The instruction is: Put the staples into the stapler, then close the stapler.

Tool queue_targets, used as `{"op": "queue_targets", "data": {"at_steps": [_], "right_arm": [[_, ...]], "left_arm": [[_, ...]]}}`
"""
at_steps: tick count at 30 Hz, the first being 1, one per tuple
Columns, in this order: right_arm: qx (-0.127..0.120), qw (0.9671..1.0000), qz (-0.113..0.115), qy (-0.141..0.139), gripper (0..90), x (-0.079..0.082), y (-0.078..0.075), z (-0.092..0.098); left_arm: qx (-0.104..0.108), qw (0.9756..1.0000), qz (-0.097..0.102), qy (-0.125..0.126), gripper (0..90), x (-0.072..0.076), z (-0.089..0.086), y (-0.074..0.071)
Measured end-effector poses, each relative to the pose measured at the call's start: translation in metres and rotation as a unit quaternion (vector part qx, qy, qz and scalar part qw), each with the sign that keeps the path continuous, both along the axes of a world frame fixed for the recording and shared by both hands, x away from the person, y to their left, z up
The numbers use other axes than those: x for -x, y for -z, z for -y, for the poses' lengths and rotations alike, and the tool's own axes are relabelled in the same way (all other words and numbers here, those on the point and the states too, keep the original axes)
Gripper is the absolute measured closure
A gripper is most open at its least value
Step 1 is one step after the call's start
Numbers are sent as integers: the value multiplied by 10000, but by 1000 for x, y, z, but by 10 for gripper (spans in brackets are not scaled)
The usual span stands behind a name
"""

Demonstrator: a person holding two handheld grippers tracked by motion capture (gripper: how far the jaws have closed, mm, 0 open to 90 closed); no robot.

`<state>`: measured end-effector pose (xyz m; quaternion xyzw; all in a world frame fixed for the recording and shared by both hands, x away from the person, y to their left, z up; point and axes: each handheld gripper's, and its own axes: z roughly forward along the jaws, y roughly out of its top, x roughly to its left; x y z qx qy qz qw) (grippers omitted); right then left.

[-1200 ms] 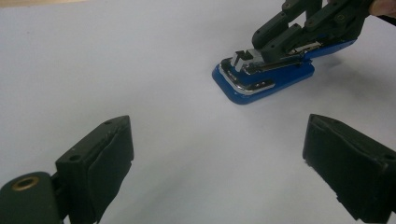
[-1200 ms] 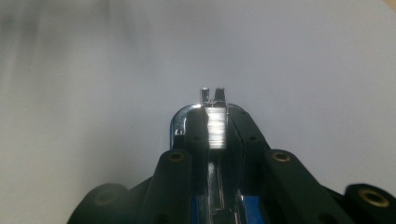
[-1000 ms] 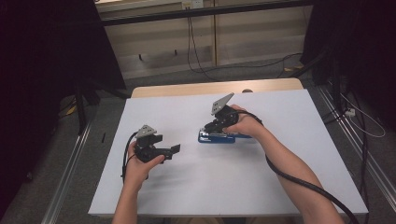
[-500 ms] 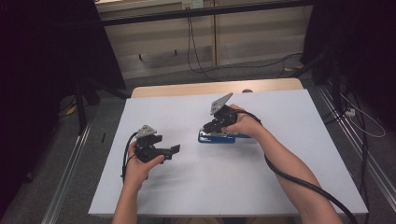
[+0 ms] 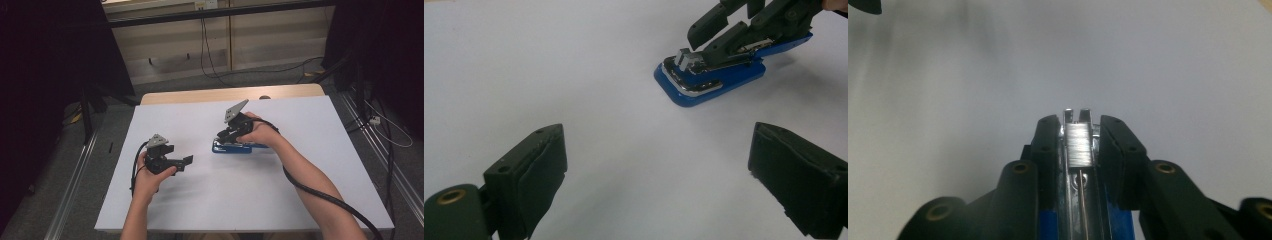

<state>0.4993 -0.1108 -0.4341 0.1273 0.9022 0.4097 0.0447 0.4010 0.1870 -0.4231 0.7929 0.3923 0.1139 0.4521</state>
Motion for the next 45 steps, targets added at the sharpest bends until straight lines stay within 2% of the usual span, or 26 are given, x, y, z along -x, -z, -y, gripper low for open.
{"op": "queue_targets", "data": {"at_steps": [2, 5, 11, 18, 22, 25, 31, 37, 40, 43, 44, 45], "right_arm": [[-13, 10000, 20, 22, 673, 1, 1, 0], [-176, 9998, 11, 135, 604, 1, -3, 2], [-304, 9989, 21, 364, 491, 9, -14, 16], [-423, 9954, 64, 862, 355, 24, -22, 38], [-529, 9914, -3, 1194, 273, 34, -22, 50], [-332, 9888, 54, 1457, 219, 43, -20, 59], [-283, 9843, 229, 1729, 155, 62, -21, 74], [-311, 9803, 422, 1904, 114, 78, -23, 87], [-396, 9754, 416, 2130, 103, 85, -22, 95], [-629, 9656, 265, 2508, 95, 91, -15, 104], [-527, 9656, 209, 2537, 93, 92, -14, 106], [-385, 9651, 265, 2577, 89, 93, -14, 107]], "left_arm": [[11, 10000, 8, -5, 89, 0, 0, 0], [36, 10000, 13, -14, 89, 0, -1, 0], [88, 10000, -14, 28, 89, -2, 3, 1], [80, 9999, -8, 120, 89, -4, 8, 2], [71, 9999, -6, 157, 89, -7, 11, 2], [18, 9998, 12, 183, 90, -9, 13, 4], [29, 9998, 31, 209, 90, -9, 16, 4], [-79, 9996, -1, 277, 90, -9, 20, 6], [-96, 9996, -26, 259, 90, -8, 22, 7], [-118, 9996, -14, 270, 90, -8, 23, 7], [-108, 9996, -10, 263, 90, -7, 23, 7], [-114, 9996, -5, 267, 90, -7, 23, 6]]}}
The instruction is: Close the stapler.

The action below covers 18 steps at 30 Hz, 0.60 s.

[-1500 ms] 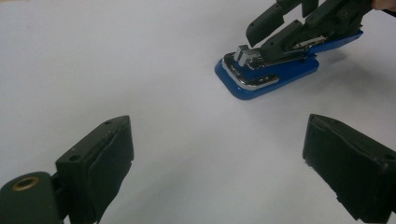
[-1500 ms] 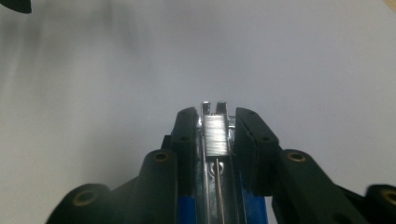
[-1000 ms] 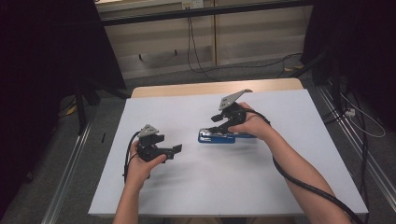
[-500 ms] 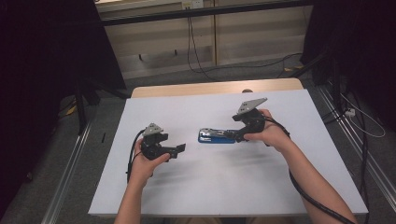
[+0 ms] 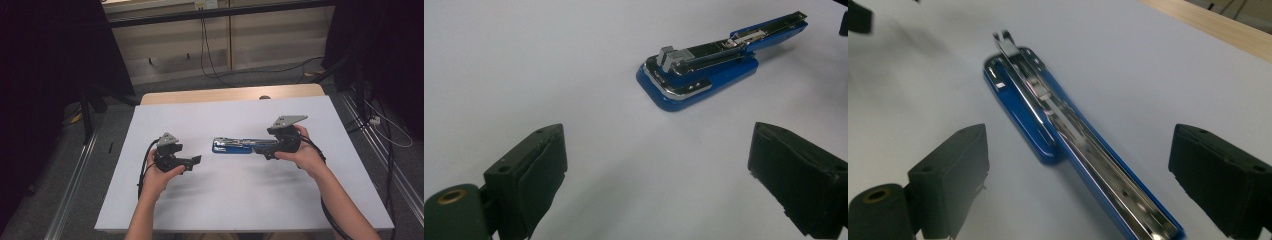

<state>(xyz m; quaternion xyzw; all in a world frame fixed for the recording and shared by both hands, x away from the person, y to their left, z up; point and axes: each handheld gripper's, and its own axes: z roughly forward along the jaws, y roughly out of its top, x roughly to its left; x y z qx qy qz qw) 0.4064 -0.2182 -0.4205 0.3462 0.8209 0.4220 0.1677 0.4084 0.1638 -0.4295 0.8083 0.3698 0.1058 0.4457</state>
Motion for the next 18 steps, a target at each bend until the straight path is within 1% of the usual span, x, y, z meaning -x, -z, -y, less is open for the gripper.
{"op": "queue_targets", "data": {"at_steps": [1, 2, 3, 4, 6, 7, 8, 10, 12, 13, 15, 17, 18], "right_arm": [[34, 9999, 78, 75, 86, 2, 0, 2], [-19, 9999, 86, 122, 86, 3, 0, 3], [-149, 9998, 40, 142, 89, 5, 0, 4], [-189, 9997, 26, 163, 97, 7, 0, 6], [-99, 9997, 34, 239, 108, 11, 1, 9], [-52, 9996, 41, 256, 140, 14, 1, 11], [-30, 9996, 14, 271, 164, 16, 1, 13], [-27, 9993, 13, 372, 175, 21, 2, 18], [27, 9991, 32, 428, 240, 26, 2, 23], [13, 9990, 33, 450, 271, 29, 2, 25], [-100, 9981, 53, 611, 338, 32, 2, 31], [-125, 9974, 80, 700, 452, 36, 1, 37], [-74, 9969, 113, 778, 498, 38, 2, 39]], "left_arm": [[-11, 10000, 1, -8, 90, 0, 0, 0], [-6, 10000, -2, -7, 90, 0, 0, 0], [1, 10000, 1, -10, 91, 0, 1, 0], [4, 10000, 13, -8, 90, 0, 0, 0], [-35, 10000, 12, 28, 91, 0, 0, 0], [-45, 10000, 6, 36, 93, 0, 0, 0], [-42, 10000, -9, 40, 96, 0, 0, 0], [-40, 10000, -9, 32, 96, 0, 0, 0], [-16, 10000, 7, 33, 102, -1, 0, 0], [-14, 10000, 23, 16, 107, -1, 0, 0], [29, 10000, 61, -25, 117, -2, 2, 1], [31, 10000, 69, -18, 128, -3, 2, 1], [61, 9999, 80, -29, 138, -3, 3, 1]]}}
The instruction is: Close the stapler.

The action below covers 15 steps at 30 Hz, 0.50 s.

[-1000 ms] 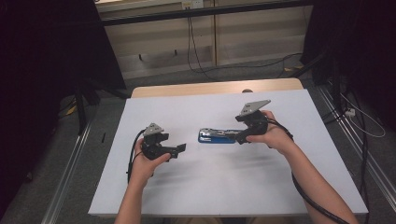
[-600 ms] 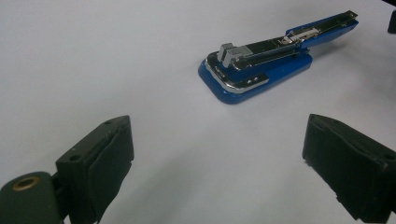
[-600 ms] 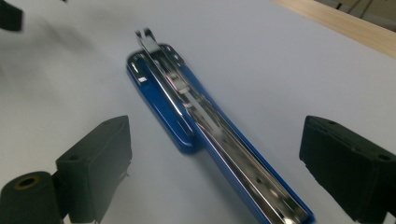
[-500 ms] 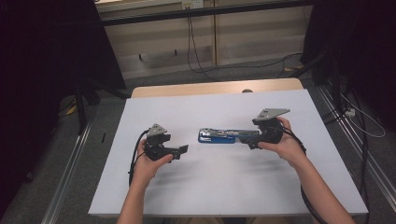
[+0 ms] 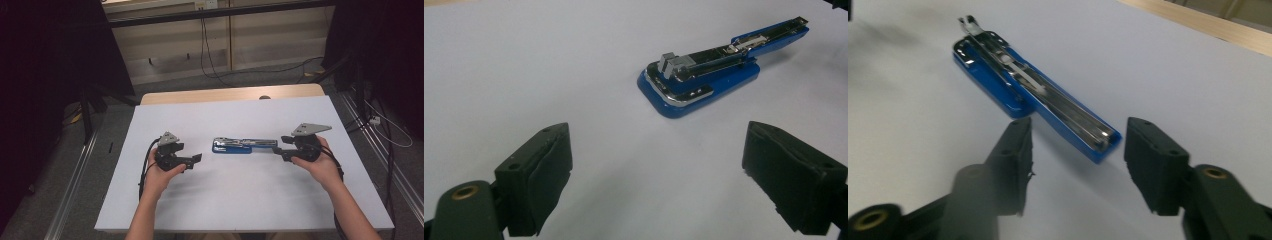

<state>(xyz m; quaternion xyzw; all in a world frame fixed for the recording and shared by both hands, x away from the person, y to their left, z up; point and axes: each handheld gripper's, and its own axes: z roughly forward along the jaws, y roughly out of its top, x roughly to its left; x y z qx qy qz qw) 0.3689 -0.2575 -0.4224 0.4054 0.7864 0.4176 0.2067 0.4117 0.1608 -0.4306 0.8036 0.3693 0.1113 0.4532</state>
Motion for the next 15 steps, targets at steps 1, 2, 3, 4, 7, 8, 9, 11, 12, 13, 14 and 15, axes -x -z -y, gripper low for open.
{"op": "queue_targets", "data": {"at_steps": [1, 2, 3, 4, 7, 8, 9, 11, 12, 13, 14, 15], "right_arm": [[62, 10000, 9, 70, 568, 1, 1, 2], [86, 9999, 4, 98, 629, 2, 1, 4], [58, 9999, -15, 146, 669, 3, 3, 6], [28, 9997, -63, 217, 728, 2, 5, 8], [158, 9993, -154, 293, 846, 1, 11, 9], [252, 9990, -191, 301, 871, 0, 14, 8], [311, 9988, -222, 296, 886, 0, 16, 7], [391, 9985, -268, 271, 900, -1, 20, 5], [443, 9982, -287, 287, 900, -1, 21, 4], [471, 9980, -292, 309, 900, -2, 21, 4], [477, 9978, -294, 351, 900, -3, 22, 4], [453, 9978, -316, 366, 900, -4, 23, 5]], "left_arm": [[4, 10000, 1, -9, 150, 0, 0, 0], [-12, 10000, 12, -30, 156, -1, 1, 0], [8, 10000, 42, -58, 169, -1, 2, 0], [-8, 9999, 63, -96, 193, -1, 3, 0], [-47, 9999, 95, -97, 292, -1, 8, -1], [-115, 9998, 122, -75, 334, -1, 10, -1], [-137, 9998, 123, -84, 375, 0, 12, -2], [-92, 9998, 158, -94, 494, -1, 16, -2], [-82, 9998, 174, -90, 572, -1, 17, -1], [-59, 9999, 144, -68, 635, -3, 20, 0], [-80, 9999, 137, -53, 688, -4, 23, 1], [-70, 9999, 151, -31, 741, -6, 25, 2]]}}
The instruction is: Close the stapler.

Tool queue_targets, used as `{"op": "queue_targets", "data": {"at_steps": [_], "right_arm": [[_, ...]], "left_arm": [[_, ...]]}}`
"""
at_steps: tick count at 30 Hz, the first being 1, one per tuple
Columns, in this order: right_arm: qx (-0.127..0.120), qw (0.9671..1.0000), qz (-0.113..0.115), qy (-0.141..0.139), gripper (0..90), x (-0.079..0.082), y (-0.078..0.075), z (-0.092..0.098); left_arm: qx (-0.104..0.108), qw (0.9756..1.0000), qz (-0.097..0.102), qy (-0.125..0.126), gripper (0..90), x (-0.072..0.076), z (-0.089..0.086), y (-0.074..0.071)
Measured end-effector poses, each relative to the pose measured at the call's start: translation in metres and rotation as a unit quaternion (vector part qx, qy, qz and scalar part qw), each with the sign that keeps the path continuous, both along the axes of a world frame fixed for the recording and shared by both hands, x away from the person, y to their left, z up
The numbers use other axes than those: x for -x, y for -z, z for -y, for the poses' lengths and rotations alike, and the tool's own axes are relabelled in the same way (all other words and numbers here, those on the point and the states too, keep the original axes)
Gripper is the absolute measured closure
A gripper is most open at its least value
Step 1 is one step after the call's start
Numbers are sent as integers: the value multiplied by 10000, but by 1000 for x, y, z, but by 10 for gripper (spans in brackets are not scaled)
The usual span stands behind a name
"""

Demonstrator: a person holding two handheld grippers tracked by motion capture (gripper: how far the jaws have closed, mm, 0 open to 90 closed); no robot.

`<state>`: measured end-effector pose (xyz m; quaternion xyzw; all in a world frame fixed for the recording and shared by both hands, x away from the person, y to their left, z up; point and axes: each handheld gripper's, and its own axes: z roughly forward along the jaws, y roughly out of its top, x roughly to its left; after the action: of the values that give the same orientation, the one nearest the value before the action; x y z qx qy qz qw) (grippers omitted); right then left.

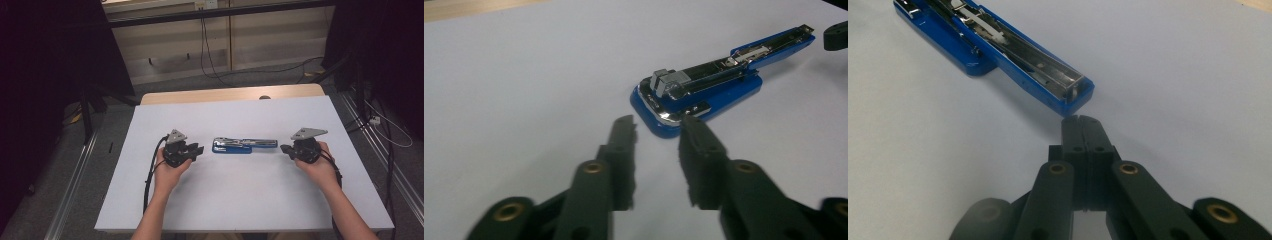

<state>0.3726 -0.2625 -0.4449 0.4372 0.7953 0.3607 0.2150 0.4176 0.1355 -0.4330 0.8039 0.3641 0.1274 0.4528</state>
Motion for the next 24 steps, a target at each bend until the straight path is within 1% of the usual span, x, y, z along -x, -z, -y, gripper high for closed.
{"op": "queue_targets", "data": {"at_steps": [1, 2, 3, 5, 7, 8, 9, 10, 11, 13, 14, 15, 16, 17, 18, 21, 22, 24], "right_arm": [[-35, 10000, -18, 17, 900, -1, 1, 1], [-23, 10000, -19, 34, 900, -2, 1, 1], [-9, 10000, -33, 39, 900, -3, 2, 2], [-40, 9999, -84, 99, 900, -5, 4, 3], [-106, 9998, -139, 110, 900, -8, 5, 3], [-70, 9998, -136, 90, 900, -9, 6, 3], [-47, 9998, -157, 66, 900, -10, 6, 2], [-48, 9998, -174, 68, 900, -10, 7, 1], [-17, 9999, -155, 45, 900, -11, 7, 1], [13, 9999, -155, 22, 900, -11, 7, 0], [-2, 9999, -157, 25, 900, -11, 7, 0], [-22, 9999, -161, 8, 900, -11, 7, 1], [-20, 9999, -166, -14, 900, -11, 7, 1], [1, 9999, -171, -22, 900, -11, 7, 1], [0, 9998, -178, -21, 900, -11, 7, 1], [-17, 9998, -189, -30, 900, -12, 7, 0], [-30, 9998, -191, -37, 900, -12, 7, 0], [-63, 9997, -234, -39, 900, -13, 7, 0]], "left_arm": [[51, 10000, -4, 24, 794, -2, 3, 2], [32, 9999, -19, 100, 829, -4, 6, 3], [56, 9999, -28, 120, 862, -5, 9, 4], [25, 9998, -87, 193, 900, -8, 17, 7], [-57, 9996, -120, 265, 900, -10, 23, 10], [-44, 9996, -136, 258, 900, -11, 26, 12], [-72, 9996, -128, 255, 900, -11, 27, 13], [-58, 9996, -95, 248, 900, -13, 29, 14], [-34, 9997, -79, 232, 900, -14, 30, 14], [-61, 9997, -60, 231, 900, -15, 33, 15], [-46, 9998, -32, 204, 900, -16, 34, 15], [-82, 9997, -10, 235, 900, -17, 34, 16], [-89, 9997, -28, 231, 900, -18, 36, 17], [-44, 9998, -48, 206, 900, -18, 38, 19], [-93, 9996, -52, 252, 900, -19, 38, 20], [-99, 9996, -39, 255, 900, -20, 40, 22], [-107, 9996, 22, 249, 900, -20, 41, 22], [-100, 9996, 44, 269, 900, -20, 44, 22]]}}
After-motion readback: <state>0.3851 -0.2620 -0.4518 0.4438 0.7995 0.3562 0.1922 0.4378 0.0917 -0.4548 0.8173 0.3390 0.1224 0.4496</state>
